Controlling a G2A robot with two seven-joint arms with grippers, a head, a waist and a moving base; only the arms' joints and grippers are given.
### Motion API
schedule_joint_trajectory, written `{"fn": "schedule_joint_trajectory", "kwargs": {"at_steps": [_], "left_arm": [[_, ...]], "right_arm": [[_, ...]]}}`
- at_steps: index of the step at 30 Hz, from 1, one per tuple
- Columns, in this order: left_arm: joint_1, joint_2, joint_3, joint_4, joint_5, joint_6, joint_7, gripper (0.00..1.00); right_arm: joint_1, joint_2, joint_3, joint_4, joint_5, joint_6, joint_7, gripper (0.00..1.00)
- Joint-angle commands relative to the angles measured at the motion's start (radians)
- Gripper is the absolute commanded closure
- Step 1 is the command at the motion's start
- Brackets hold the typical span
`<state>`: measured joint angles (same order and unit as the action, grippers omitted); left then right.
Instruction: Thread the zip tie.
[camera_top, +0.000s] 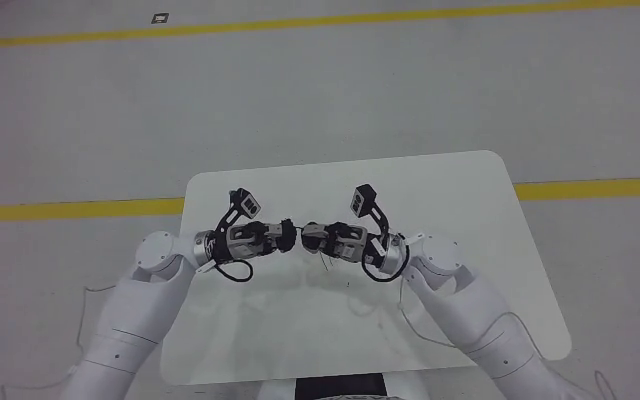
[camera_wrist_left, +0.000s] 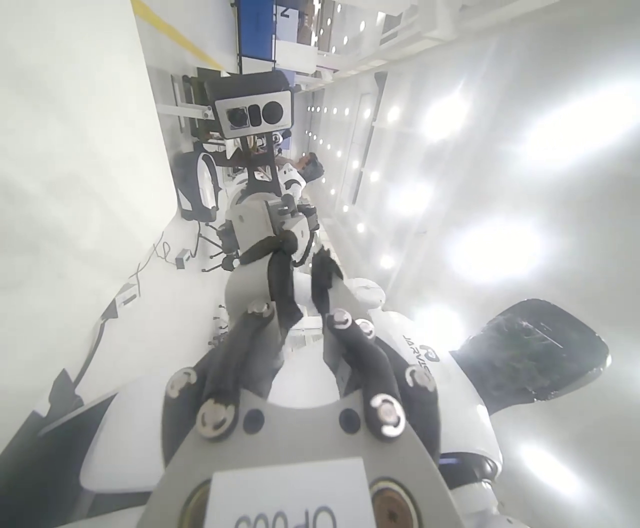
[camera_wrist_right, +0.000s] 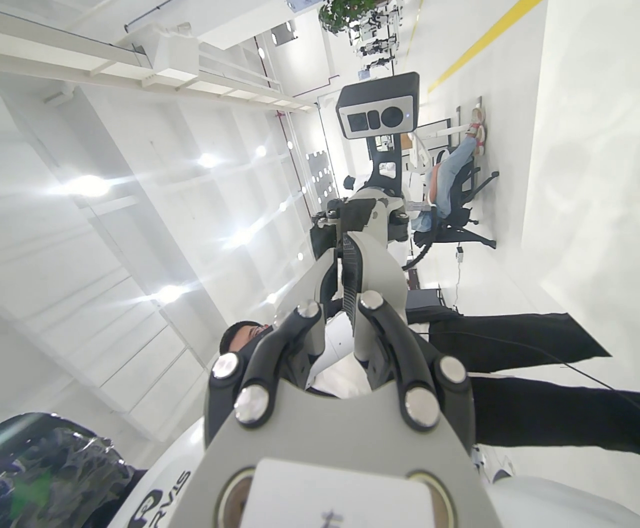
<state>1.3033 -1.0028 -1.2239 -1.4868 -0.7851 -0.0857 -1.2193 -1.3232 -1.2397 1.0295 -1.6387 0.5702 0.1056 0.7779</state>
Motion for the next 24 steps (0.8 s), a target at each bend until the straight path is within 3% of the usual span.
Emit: {"fn": "schedule_joint_trajectory", "kwargs": {"at_steps": [1,9,19,24], "left_arm": [[-0.001,0.001,0.002,0.001,0.001,0.001,0.000,1.00],[-0.007,0.002,0.009,0.008,0.004,0.007,-0.001,1.00],[-0.013,0.004,0.017,0.013,0.001,0.008,0.000,0.78],[-0.016,0.005,0.019,0.016,-0.001,0.008,0.000,0.81]], "right_arm": [[0.000,0.001,0.002,0.000,-0.002,0.000,0.006,1.00],[0.003,0.006,0.007,0.006,-0.005,0.002,0.038,1.00],[0.010,0.007,-0.003,0.012,-0.002,0.000,0.060,1.00],[0.013,0.008,-0.006,0.015,-0.001,0.000,0.064,1.00]]}}
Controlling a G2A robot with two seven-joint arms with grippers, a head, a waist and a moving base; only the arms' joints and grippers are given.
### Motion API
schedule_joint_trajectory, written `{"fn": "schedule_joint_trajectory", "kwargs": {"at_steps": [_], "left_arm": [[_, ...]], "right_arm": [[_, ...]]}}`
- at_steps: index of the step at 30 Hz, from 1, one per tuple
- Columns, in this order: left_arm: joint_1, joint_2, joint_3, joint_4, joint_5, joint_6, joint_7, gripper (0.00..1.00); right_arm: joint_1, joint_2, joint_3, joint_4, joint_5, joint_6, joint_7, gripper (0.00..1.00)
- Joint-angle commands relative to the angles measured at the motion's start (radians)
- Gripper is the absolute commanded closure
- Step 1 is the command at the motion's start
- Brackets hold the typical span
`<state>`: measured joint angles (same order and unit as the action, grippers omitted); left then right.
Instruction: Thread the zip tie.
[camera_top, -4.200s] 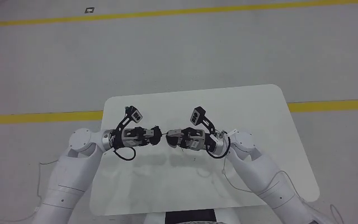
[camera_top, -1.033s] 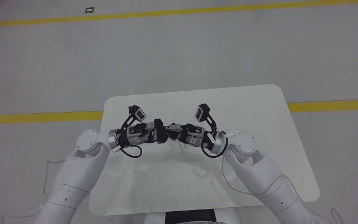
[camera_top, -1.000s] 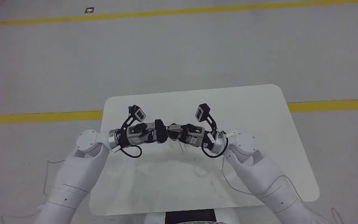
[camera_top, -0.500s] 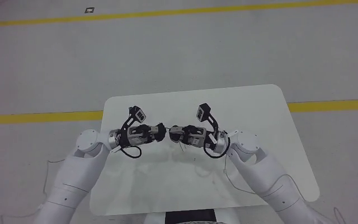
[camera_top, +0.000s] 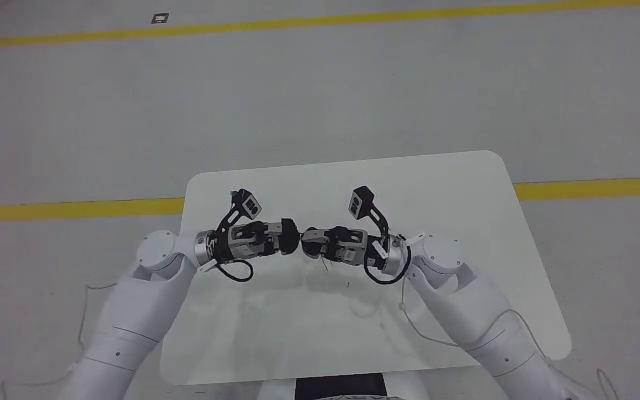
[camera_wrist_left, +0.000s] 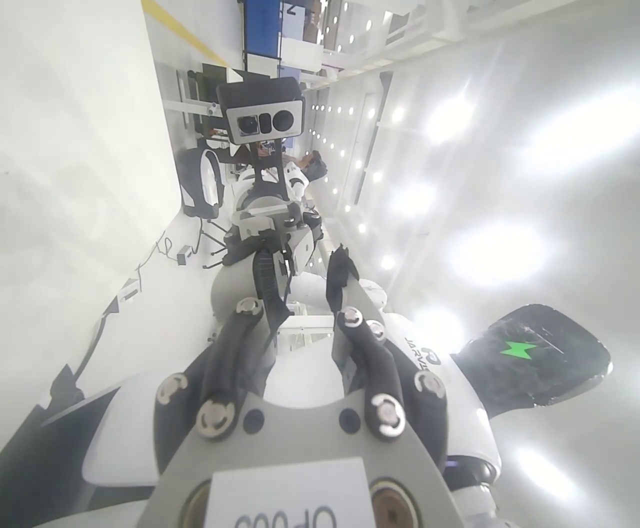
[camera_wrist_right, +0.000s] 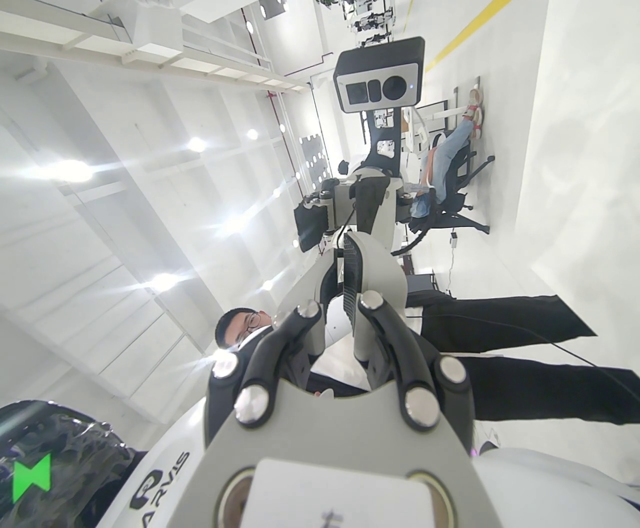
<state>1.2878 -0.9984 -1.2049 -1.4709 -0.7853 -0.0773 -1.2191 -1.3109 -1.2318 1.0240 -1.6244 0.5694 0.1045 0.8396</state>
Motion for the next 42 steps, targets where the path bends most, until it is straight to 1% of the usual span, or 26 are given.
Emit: {"fn": "schedule_joint_trajectory", "kwargs": {"at_steps": [1,8,13,20,27,29,33,35,38,42], "left_arm": [[-0.001,0.000,0.001,0.001,-0.001,-0.001,0.000,0.82],[-0.002,0.002,0.004,0.003,-0.003,-0.002,-0.001,0.86],[-0.002,0.004,0.005,0.002,-0.001,0.001,-0.003,0.85],[-0.003,0.005,0.009,-0.001,0.001,0.004,-0.006,0.89],[-0.003,0.007,0.014,-0.004,0.002,0.005,-0.007,0.89],[-0.001,0.008,0.014,-0.005,0.001,0.004,-0.008,0.91],[0.001,0.009,0.013,-0.008,0.001,0.004,-0.008,0.91],[0.003,0.010,0.013,-0.010,0.001,0.003,-0.009,0.93],[0.007,0.011,0.013,-0.012,0.002,0.005,-0.011,1.00],[0.009,0.013,0.014,-0.012,0.003,0.005,-0.011,1.00]], "right_arm": [[0.002,0.000,-0.001,0.001,-0.001,0.001,0.004,1.00],[0.005,0.002,-0.005,0.002,-0.002,0.003,0.011,1.00],[0.007,0.003,-0.008,0.003,-0.003,0.001,0.017,1.00],[0.005,0.005,-0.011,0.003,-0.003,-0.001,0.019,1.00],[0.003,0.006,-0.014,0.002,-0.001,-0.005,0.016,1.00],[0.003,0.006,-0.015,0.001,0.000,-0.006,0.015,1.00],[0.003,0.006,-0.017,-0.002,-0.001,-0.007,0.014,1.00],[0.004,0.007,-0.019,-0.003,-0.001,-0.007,0.013,1.00],[0.003,0.007,-0.020,-0.005,-0.001,-0.008,0.012,1.00],[0.002,0.008,-0.021,-0.006,-0.002,-0.011,0.008,1.00]]}}
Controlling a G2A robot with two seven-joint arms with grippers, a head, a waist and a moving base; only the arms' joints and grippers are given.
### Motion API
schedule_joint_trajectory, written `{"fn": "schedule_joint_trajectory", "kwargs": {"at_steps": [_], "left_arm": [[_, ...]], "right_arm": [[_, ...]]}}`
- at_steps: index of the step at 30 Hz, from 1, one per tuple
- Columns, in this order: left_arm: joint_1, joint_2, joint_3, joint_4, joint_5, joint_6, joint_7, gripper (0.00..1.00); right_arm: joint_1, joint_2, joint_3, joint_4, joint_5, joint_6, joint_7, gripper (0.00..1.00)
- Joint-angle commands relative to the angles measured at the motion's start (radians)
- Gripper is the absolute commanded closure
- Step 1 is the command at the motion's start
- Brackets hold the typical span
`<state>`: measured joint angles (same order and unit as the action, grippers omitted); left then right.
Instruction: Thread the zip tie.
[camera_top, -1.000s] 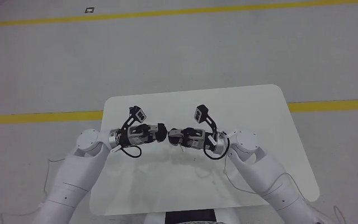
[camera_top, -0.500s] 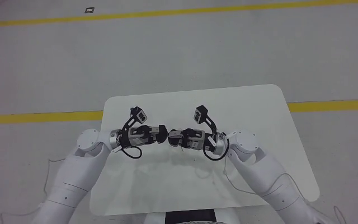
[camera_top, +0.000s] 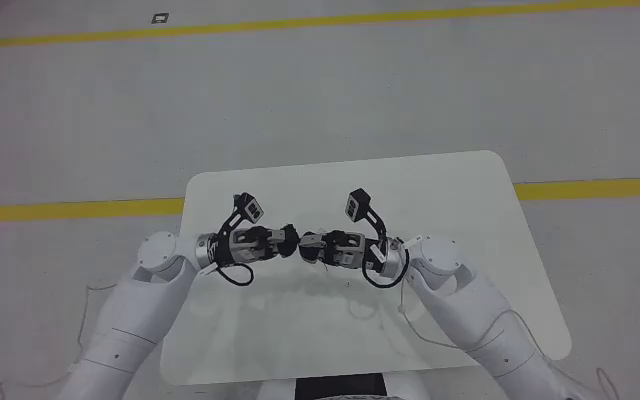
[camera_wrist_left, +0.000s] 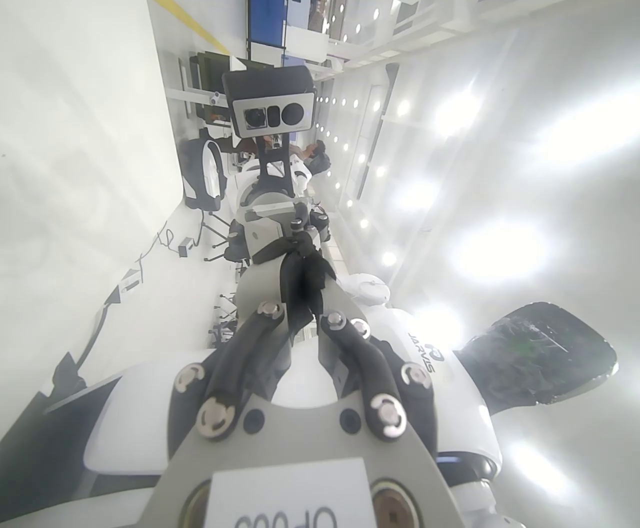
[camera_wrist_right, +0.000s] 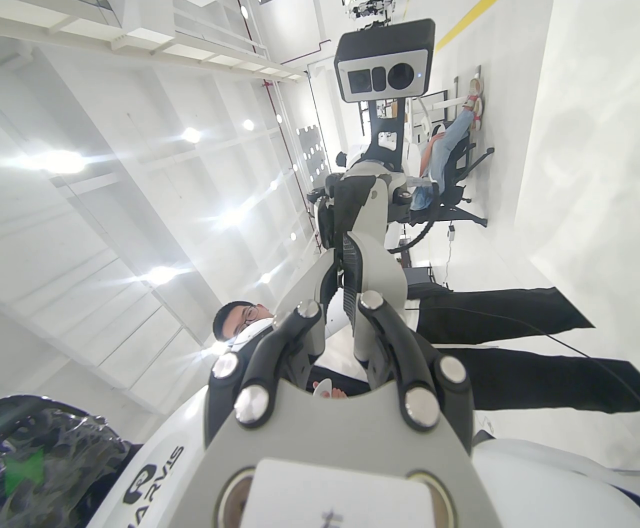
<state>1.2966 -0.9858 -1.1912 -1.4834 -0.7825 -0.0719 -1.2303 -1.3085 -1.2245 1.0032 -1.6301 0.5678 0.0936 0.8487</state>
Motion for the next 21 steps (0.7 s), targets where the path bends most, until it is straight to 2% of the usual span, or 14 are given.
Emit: {"fn": "schedule_joint_trajectory", "kwargs": {"at_steps": [1,5,7,8,10,11,12,21], "left_arm": [[0.001,0.001,0.000,0.001,0.000,0.000,0.000,1.00],[0.003,0.002,-0.003,0.001,-0.003,-0.004,0.000,1.00],[0.004,0.003,-0.005,0.001,-0.005,-0.006,-0.001,1.00],[0.004,0.004,-0.006,0.001,-0.006,-0.007,-0.001,1.00],[0.006,0.005,-0.009,0.001,-0.008,-0.008,-0.003,1.00],[0.007,0.005,-0.011,0.001,-0.010,-0.010,-0.003,1.00],[0.008,0.006,-0.012,0.000,-0.011,-0.010,-0.003,1.00],[0.014,0.011,-0.027,-0.001,-0.015,-0.016,-0.009,1.00]], "right_arm": [[-0.001,0.000,0.000,-0.002,-0.001,-0.001,-0.001,1.00],[-0.006,0.002,0.001,-0.006,-0.002,-0.005,0.000,1.00],[-0.007,0.003,0.001,-0.008,-0.003,-0.006,0.000,0.92],[-0.008,0.003,0.000,-0.009,-0.004,-0.006,0.001,0.78],[-0.009,0.003,0.000,-0.011,-0.004,-0.007,0.000,0.62],[-0.009,0.003,0.000,-0.012,-0.004,-0.009,-0.002,0.51],[-0.010,0.004,0.001,-0.013,-0.004,-0.010,-0.006,0.00],[-0.023,0.008,0.031,-0.024,0.004,-0.019,-0.058,0.00]]}}
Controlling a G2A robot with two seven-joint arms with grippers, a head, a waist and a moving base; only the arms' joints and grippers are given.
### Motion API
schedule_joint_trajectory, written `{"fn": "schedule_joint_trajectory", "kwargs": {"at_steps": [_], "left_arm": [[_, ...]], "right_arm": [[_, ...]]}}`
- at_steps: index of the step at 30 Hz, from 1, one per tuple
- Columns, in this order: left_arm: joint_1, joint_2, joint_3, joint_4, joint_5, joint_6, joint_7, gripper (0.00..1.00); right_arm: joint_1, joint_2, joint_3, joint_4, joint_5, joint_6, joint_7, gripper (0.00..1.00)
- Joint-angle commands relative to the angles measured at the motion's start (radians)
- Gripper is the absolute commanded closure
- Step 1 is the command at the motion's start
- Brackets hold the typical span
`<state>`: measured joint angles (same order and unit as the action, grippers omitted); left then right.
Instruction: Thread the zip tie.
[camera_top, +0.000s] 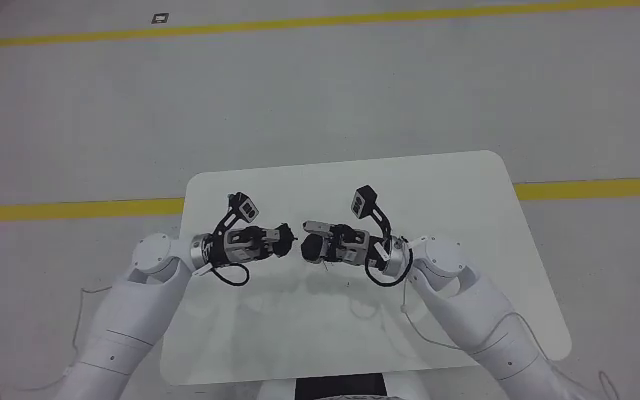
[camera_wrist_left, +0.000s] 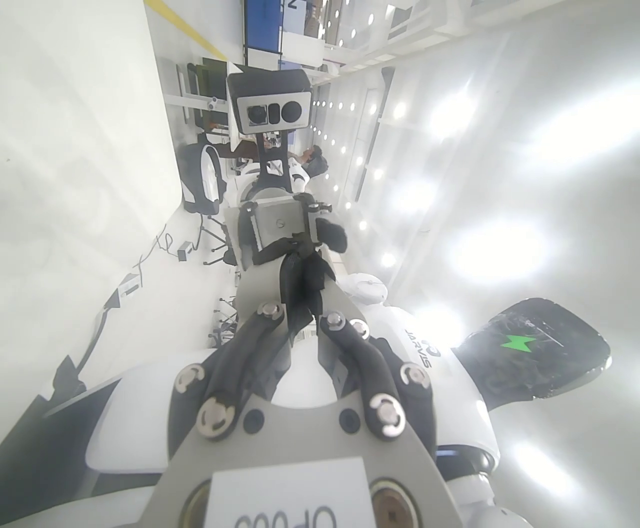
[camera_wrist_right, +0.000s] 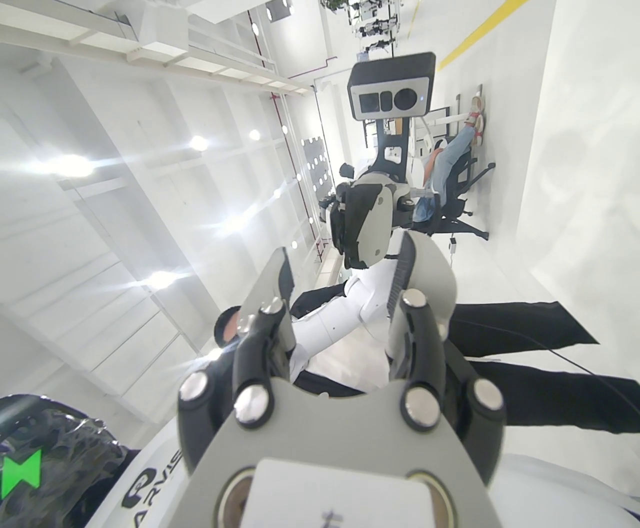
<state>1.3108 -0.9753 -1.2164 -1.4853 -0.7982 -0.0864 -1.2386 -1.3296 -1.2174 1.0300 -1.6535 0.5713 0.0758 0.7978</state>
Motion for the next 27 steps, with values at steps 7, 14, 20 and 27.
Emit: {"fn": "schedule_joint_trajectory", "kwargs": {"at_steps": [7,14,20,27], "left_arm": [[0.005,0.003,-0.012,0.007,-0.008,-0.032,-0.015,1.00],[0.005,0.003,-0.012,0.007,-0.008,-0.032,-0.015,1.00],[0.002,-0.001,-0.009,0.035,0.109,-0.199,0.097,1.00],[0.030,-0.031,-0.112,0.012,0.138,-0.254,0.082,1.00]], "right_arm": [[-0.019,-0.001,0.015,-0.010,-0.005,-0.038,-0.080,0.00],[-0.019,-0.001,0.015,-0.010,-0.005,-0.038,-0.080,0.00],[-0.019,-0.001,0.015,-0.010,-0.005,-0.038,-0.080,0.00],[-0.019,-0.001,0.015,-0.010,-0.005,-0.038,-0.080,0.00]]}}
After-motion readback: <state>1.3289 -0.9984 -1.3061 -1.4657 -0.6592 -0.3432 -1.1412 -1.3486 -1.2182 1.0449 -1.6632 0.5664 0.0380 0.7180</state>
